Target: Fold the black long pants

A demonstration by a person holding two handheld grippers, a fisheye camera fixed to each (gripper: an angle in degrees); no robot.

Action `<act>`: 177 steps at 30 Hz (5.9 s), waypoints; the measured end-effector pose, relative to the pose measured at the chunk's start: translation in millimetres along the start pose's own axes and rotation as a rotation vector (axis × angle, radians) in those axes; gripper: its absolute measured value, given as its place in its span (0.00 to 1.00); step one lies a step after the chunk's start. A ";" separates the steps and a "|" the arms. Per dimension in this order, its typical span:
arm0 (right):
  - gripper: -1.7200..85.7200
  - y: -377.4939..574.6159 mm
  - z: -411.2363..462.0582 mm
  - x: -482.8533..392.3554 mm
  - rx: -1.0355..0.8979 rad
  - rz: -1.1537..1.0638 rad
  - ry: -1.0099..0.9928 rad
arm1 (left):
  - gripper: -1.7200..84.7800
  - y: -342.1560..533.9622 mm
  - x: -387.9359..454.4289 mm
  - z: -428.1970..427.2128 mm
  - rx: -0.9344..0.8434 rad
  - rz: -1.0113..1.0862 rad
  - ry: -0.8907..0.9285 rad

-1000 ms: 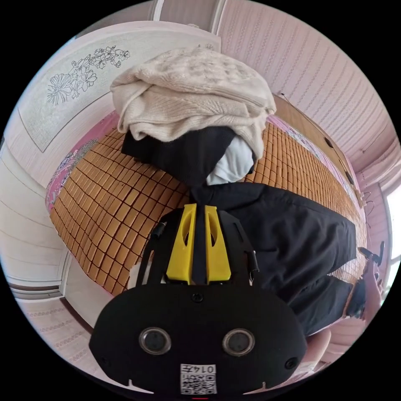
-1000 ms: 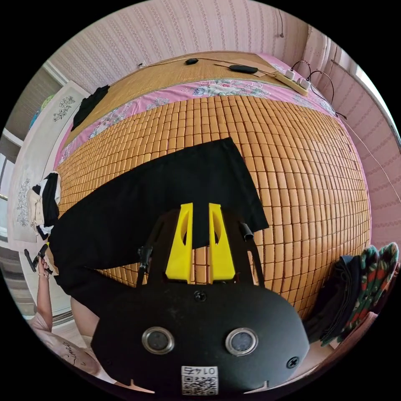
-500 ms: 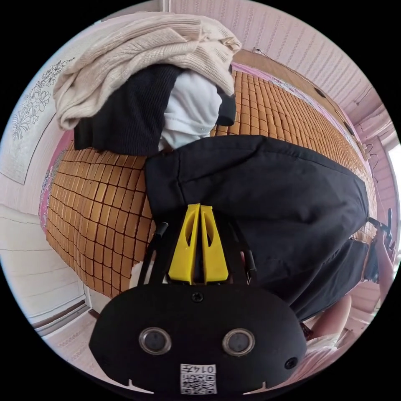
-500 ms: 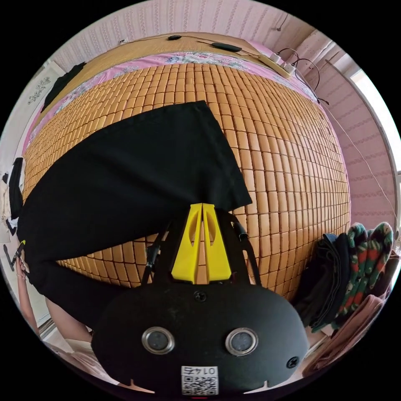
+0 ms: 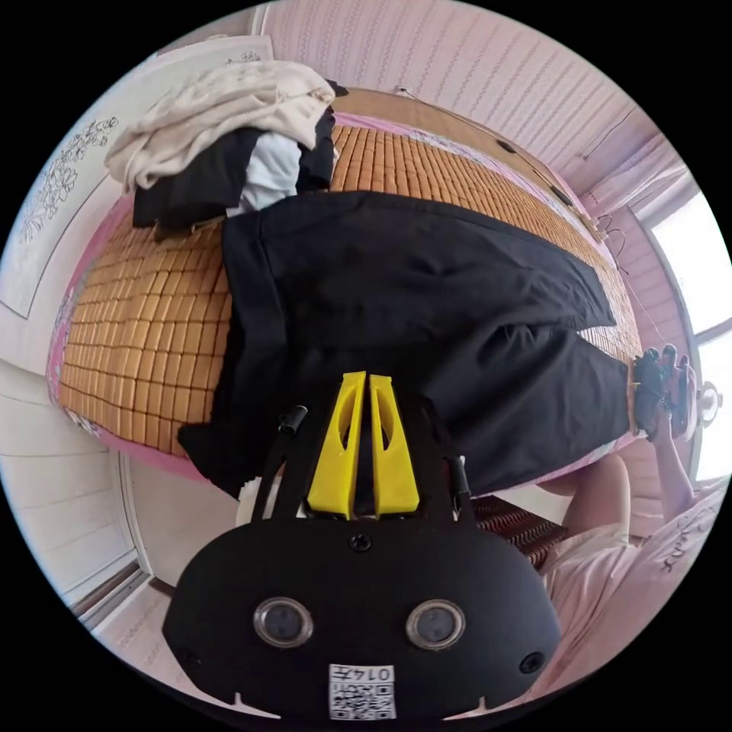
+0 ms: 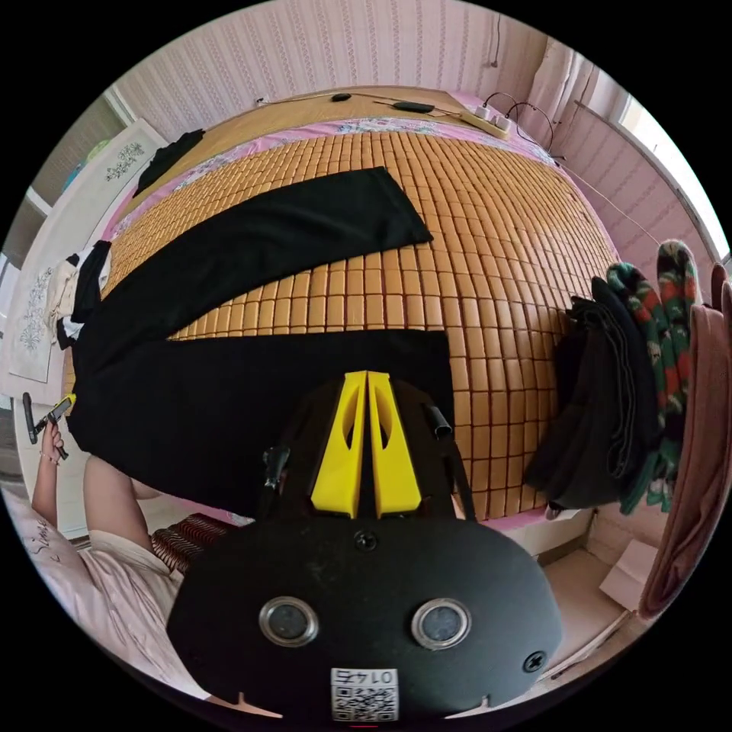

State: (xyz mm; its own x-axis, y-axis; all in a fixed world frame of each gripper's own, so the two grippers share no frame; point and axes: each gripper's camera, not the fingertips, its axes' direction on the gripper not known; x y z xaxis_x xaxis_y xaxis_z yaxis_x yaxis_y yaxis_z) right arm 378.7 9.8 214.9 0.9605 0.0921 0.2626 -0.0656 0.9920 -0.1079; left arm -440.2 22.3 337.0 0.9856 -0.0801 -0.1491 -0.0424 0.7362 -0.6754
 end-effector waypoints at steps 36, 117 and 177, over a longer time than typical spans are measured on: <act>0.01 -146.0 70.0 -15.7 -0.008 -0.058 0.227 | 0.01 -153.5 -49.4 58.9 0.074 -0.124 -0.258; 0.03 230.0 -198.3 222.2 0.112 0.484 -0.345 | 0.02 191.6 -209.6 30.5 0.209 -0.566 0.313; 0.03 91.3 -151.3 9.7 0.034 -0.007 0.042 | 0.01 10.2 44.0 43.5 -0.042 -0.153 -0.318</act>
State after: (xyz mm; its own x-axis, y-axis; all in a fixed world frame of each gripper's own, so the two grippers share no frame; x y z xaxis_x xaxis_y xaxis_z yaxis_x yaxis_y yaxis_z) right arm 423.0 88.3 62.5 0.9715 0.0821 0.2225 -0.0673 0.9950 -0.0732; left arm -390.1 55.5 355.0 0.9824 0.0305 0.1842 0.1099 0.7031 -0.7025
